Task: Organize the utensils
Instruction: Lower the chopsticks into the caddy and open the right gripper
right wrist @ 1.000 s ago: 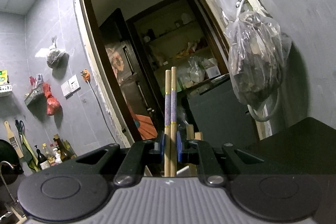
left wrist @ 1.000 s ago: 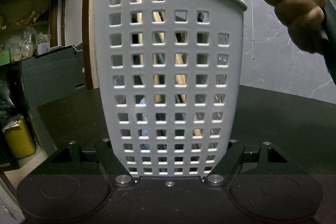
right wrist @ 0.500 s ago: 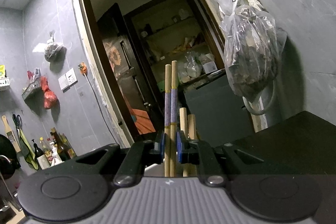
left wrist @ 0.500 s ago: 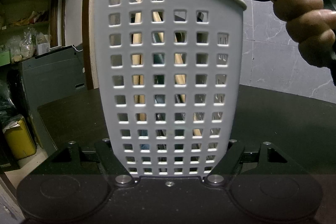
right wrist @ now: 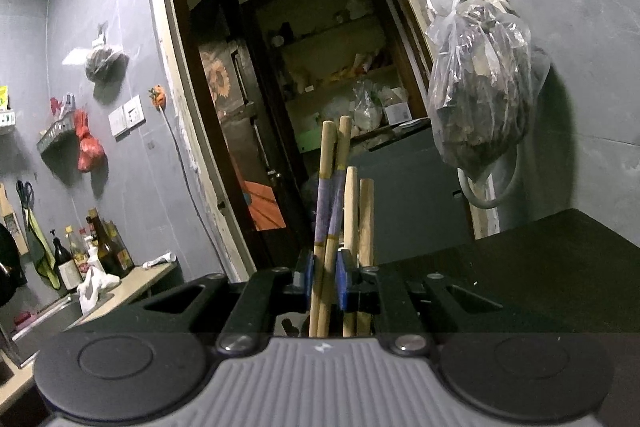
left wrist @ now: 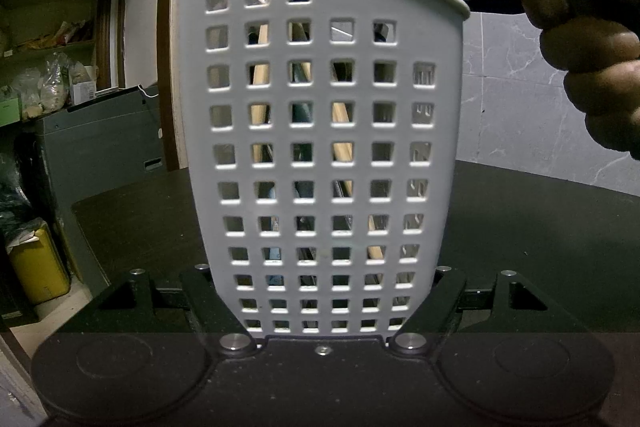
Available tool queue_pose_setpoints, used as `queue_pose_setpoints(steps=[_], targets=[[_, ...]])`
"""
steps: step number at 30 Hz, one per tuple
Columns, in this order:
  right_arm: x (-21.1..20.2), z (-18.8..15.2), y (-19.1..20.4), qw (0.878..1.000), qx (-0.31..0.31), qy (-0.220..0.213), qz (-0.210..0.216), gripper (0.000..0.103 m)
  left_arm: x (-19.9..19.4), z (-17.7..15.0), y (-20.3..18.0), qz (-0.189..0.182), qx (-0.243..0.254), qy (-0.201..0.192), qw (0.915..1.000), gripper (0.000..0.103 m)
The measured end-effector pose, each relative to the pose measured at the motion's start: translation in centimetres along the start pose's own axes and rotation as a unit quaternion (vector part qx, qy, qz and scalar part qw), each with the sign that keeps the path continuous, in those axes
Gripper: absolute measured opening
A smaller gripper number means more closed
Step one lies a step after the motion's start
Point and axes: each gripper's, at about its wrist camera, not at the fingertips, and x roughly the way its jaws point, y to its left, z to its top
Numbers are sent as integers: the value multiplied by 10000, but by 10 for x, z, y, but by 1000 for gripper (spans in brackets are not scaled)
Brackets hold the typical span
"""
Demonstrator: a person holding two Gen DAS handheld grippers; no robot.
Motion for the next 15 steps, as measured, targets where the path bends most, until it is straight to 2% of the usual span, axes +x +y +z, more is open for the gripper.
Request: queue_pose_setpoints(steps=[11, 15], targets=[[0, -6, 8, 9996, -241, 160, -29, 16, 0, 0, 0, 9, 3, 7, 10000, 76], [-1, -8, 8, 9995, -270, 184, 15, 27, 0, 0, -1, 9, 3, 9, 10000, 76]])
